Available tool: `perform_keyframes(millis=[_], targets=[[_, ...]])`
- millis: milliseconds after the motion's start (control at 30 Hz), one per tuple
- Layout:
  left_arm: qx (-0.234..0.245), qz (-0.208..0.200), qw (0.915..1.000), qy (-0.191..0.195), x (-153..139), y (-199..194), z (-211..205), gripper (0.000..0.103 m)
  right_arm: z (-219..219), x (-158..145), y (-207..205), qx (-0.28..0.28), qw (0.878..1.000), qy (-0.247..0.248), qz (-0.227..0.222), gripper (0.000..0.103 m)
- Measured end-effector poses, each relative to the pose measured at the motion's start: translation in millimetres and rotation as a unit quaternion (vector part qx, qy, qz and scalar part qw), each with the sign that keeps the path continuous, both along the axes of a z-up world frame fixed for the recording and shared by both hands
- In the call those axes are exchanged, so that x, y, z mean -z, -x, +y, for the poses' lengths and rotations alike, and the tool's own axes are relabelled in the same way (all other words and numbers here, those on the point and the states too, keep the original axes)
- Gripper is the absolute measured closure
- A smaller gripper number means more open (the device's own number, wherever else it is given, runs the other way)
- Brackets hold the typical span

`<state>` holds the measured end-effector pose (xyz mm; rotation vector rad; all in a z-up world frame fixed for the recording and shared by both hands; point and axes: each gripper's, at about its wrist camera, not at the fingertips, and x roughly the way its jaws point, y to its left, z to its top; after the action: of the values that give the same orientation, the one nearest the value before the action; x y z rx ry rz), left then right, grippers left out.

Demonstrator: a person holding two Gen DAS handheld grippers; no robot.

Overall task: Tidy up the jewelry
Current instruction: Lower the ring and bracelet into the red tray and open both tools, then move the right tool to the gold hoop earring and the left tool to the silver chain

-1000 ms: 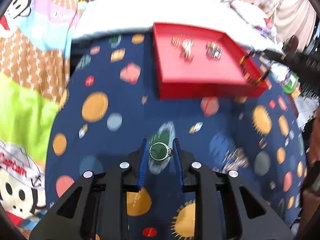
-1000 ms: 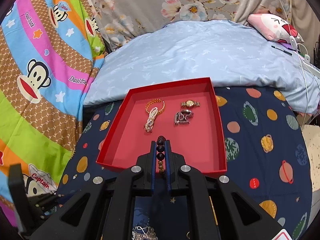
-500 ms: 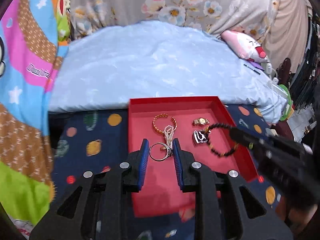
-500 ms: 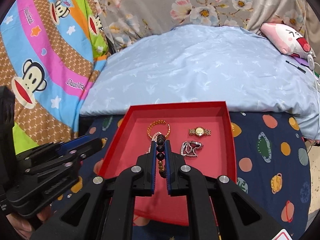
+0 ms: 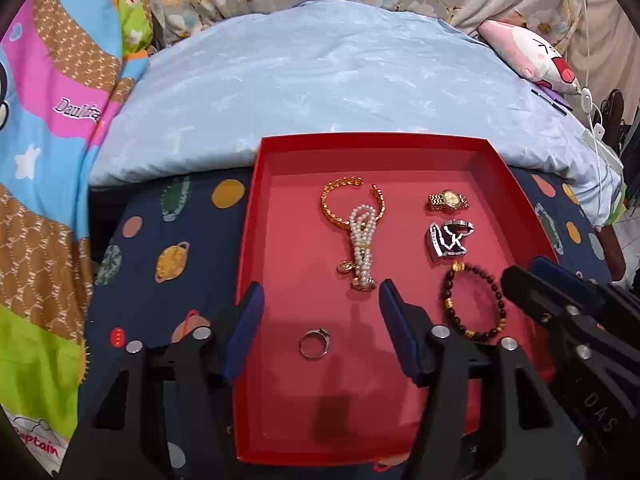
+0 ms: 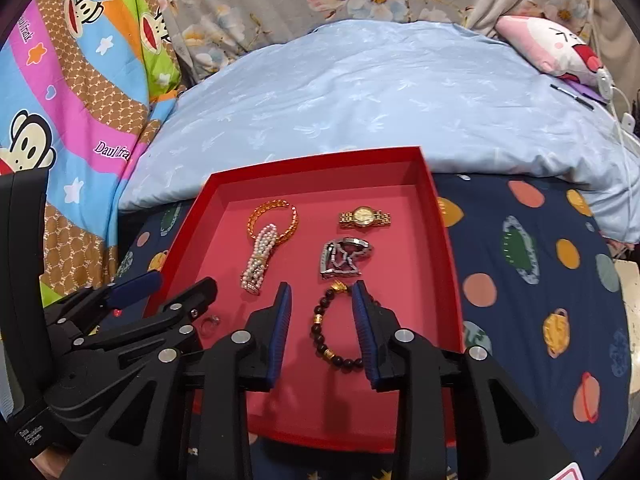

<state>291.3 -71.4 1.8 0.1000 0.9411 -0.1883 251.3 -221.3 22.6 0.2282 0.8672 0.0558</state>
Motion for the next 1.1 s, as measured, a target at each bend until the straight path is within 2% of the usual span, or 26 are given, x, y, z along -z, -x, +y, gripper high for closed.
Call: perform_keyframes(millis=[267, 533, 700, 900, 1100], targets=[[-0.003, -0.012, 0.9997, -0.019, -16.8, 42.8, 10.5, 0.039, -5.3, -22.8, 52.5, 0.012, 1.000, 0.006, -0.019, 0.057], [-0.013, -0.006, 0.9996, -0.025, -23.1, 90.2, 27.0, 0.036, -6.6, -28.4, 106.6, 0.018, 1.000, -0.004, -0.013, 0.057], [-0.021, -0.001, 0.9995, -0.025, -25.3, 110.0, 36.5, 0.031, -2.1, -30.1, 134.7, 0.016, 1.000, 0.022, -0.013, 0.057], [-0.031, 0.020, 0.9990, -0.026, -15.9, 133.2, 53.6, 0.030, -11.3, -15.0, 166.7, 0.025, 0.999, 0.033, 0.011, 0.057], [-0.046, 0.063, 0.9966, -0.024, 8.6, 150.3, 72.7, 0.030, -15.6, 10.6, 189.6, 0.025, 0.998, 0.024, 0.046, 0.057]])
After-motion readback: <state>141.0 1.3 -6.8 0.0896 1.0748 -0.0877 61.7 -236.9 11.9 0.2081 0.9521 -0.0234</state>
